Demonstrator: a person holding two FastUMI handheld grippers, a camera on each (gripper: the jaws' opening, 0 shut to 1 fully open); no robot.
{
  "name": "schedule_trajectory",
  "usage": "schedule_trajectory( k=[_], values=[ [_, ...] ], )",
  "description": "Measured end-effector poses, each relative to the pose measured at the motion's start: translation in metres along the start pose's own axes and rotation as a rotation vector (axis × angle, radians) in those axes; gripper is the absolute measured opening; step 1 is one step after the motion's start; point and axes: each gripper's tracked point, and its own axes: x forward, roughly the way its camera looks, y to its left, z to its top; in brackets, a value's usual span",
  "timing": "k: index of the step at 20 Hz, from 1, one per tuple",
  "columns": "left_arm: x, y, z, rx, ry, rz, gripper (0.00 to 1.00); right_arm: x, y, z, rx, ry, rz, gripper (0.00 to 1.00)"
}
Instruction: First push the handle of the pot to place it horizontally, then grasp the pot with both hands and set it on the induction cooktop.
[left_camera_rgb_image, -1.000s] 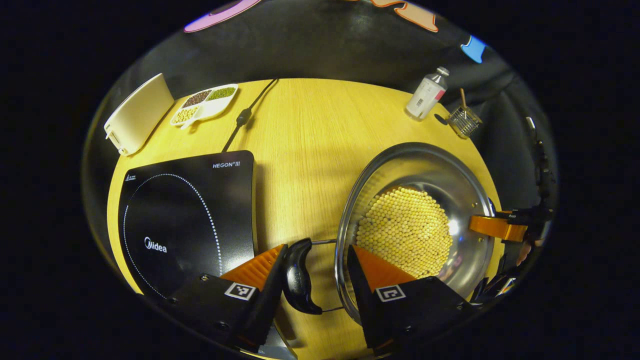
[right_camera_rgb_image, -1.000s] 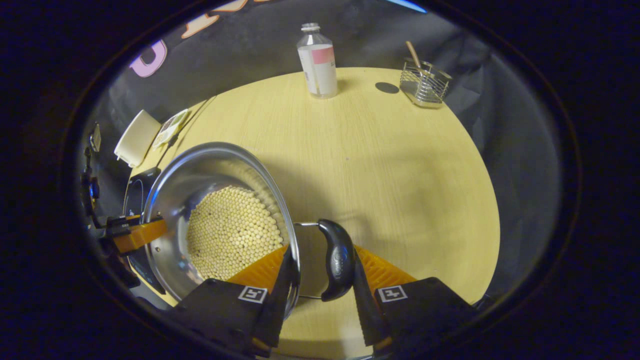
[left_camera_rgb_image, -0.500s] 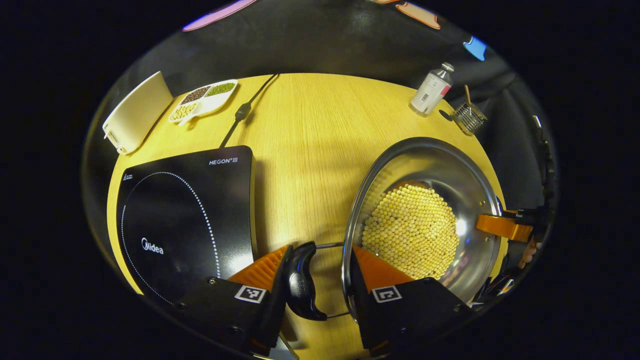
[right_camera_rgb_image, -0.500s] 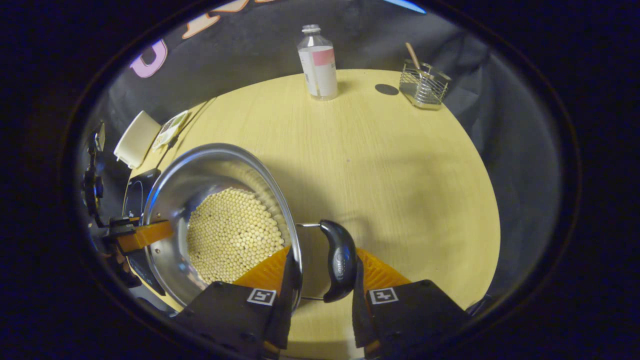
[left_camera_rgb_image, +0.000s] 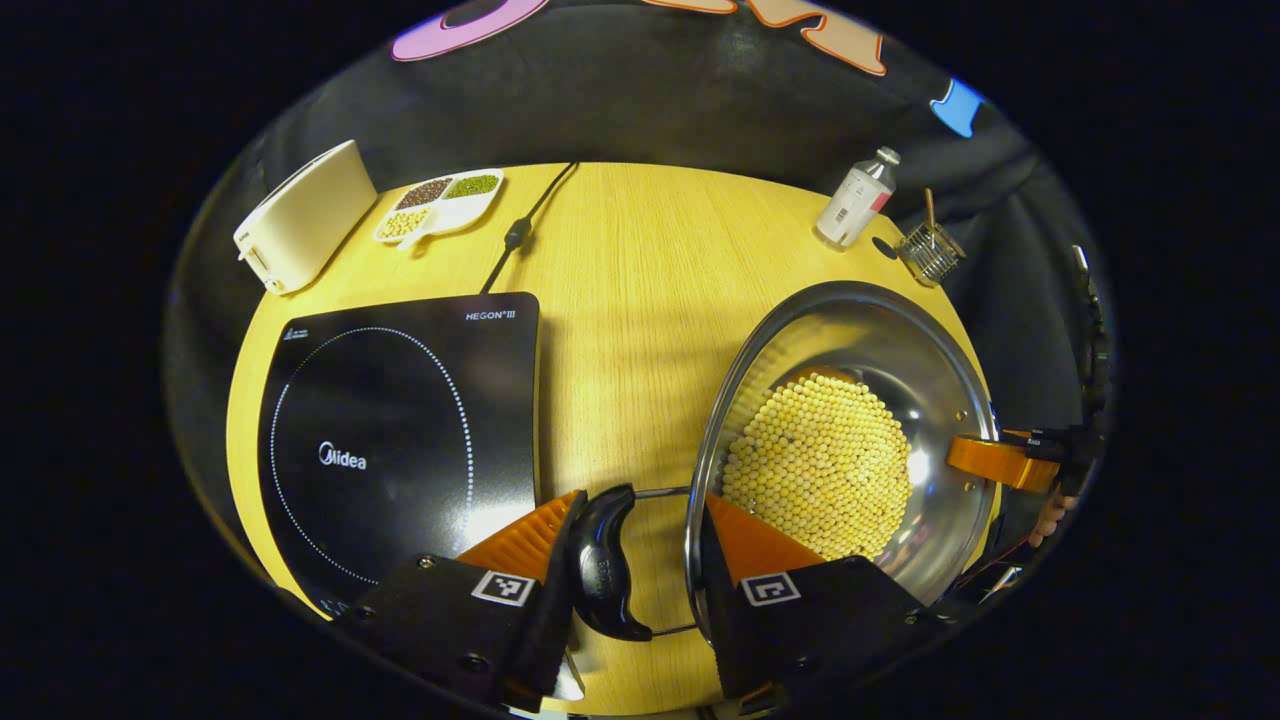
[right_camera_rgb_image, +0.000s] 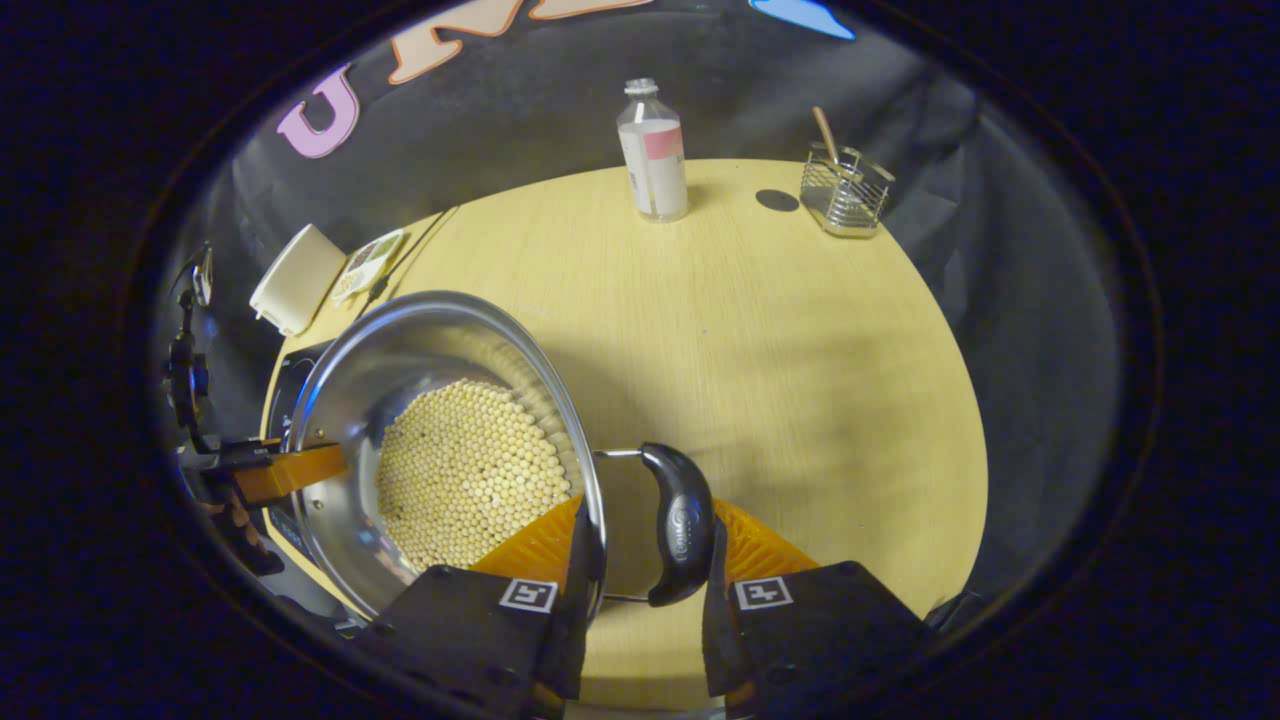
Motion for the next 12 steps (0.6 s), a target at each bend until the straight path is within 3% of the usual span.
schedule_trajectory(
  k=[1,4,5,6,9,12],
  values=[
    [-0.007,0.0,-0.001,0.001,-0.009,0.005,0.6,-0.003,0.001,0.001,-0.003,-0.008,0.008,0.49],
    [-0.028,0.0,-0.001,0.007,-0.04,0.024,0.6,-0.006,0.001,0.004,-0.012,-0.032,0.036,0.45],
    [-0.035,0.0,-0.001,0.006,-0.054,0.031,0.63,-0.007,0.001,0.007,-0.016,-0.048,0.047,0.49],
    [-0.041,0.001,-0.001,0.007,-0.069,0.039,0.6,-0.009,0.002,0.006,-0.025,-0.053,0.057,0.45],
    [-0.058,0.003,-0.009,-0.011,-0.086,0.064,0.63,-0.009,0.0,0.007,-0.043,-0.064,0.089,0.49],
    [-0.074,0.007,-0.018,-0.034,-0.099,0.095,0.6,-0.009,0.001,0.008,-0.068,-0.076,0.116,0.44]
  ],
)
